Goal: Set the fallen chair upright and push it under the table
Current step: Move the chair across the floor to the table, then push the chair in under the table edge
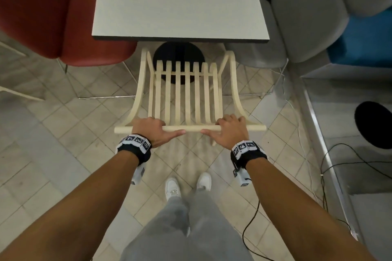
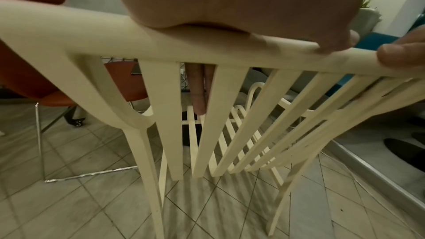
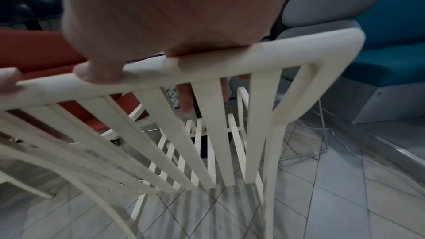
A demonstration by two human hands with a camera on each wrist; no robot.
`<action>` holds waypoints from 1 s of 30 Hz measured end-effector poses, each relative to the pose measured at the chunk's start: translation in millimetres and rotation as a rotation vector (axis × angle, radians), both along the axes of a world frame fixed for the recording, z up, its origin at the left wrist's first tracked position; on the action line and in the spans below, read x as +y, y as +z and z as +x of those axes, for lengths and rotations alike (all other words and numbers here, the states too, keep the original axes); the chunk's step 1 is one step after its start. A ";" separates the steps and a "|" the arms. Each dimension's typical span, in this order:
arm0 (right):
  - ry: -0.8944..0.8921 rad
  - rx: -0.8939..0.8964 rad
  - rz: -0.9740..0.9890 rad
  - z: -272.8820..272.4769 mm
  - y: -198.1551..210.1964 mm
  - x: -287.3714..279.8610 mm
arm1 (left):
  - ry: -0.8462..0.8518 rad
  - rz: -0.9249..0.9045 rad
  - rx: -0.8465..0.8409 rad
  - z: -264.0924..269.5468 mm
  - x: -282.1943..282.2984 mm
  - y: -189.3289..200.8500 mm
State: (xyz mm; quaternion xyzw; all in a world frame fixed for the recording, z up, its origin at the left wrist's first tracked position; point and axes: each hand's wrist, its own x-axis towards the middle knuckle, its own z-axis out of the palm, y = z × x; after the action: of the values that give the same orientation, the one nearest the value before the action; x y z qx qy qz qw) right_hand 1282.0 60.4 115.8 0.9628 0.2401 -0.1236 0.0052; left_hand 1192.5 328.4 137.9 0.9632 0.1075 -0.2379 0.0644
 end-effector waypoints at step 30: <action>-0.056 -0.097 0.255 41.4 -21.5 16.4 | 0.083 0.029 -0.050 61.4 28.0 1.2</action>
State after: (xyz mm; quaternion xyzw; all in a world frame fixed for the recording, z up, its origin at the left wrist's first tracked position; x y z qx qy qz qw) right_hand 1323.4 76.8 94.3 0.9668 0.2265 -0.0452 -0.1092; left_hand 1253.9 356.4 139.1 0.9644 0.1491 -0.2092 0.0632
